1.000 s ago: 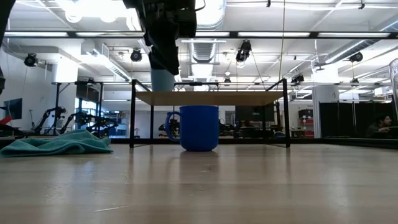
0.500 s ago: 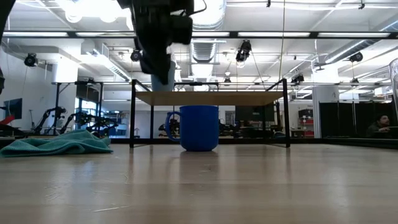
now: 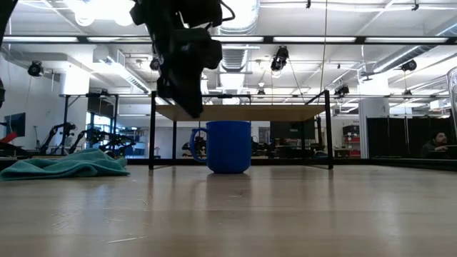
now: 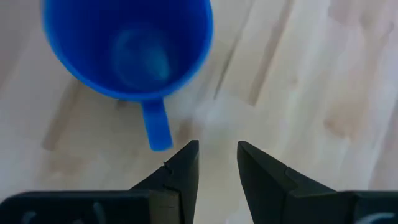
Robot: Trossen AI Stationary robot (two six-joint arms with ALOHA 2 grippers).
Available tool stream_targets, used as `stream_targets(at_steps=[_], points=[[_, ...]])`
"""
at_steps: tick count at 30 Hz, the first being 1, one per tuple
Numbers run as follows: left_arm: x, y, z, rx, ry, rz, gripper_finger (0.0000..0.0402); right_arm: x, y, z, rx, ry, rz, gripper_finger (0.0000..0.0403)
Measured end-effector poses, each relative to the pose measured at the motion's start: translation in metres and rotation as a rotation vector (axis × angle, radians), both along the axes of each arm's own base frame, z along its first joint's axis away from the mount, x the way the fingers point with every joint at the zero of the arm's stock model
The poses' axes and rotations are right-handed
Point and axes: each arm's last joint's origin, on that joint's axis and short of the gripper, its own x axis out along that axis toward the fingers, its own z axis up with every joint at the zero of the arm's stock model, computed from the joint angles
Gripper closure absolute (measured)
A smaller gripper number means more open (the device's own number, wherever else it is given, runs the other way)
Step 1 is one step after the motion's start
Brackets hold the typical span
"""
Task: Stack small to large cups/mugs on shelf
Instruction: Put the blue mug on the shelf
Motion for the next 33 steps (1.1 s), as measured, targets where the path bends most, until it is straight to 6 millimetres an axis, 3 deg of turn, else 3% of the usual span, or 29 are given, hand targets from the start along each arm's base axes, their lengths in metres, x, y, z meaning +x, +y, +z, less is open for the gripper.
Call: stream_targets(at_steps=[17, 33], points=[[0.0, 0.003, -0.005, 0.156, -0.001, 0.088, 0.0306, -0.003, 0.0, -0.002, -0.005, 0.037, 0.0, 0.032], [0.005, 0.004, -0.019, 0.151, 0.022, 0.084, 0.0306, -0.003, 0.0, -0.002, -0.005, 0.036, 0.0, 0.0322]])
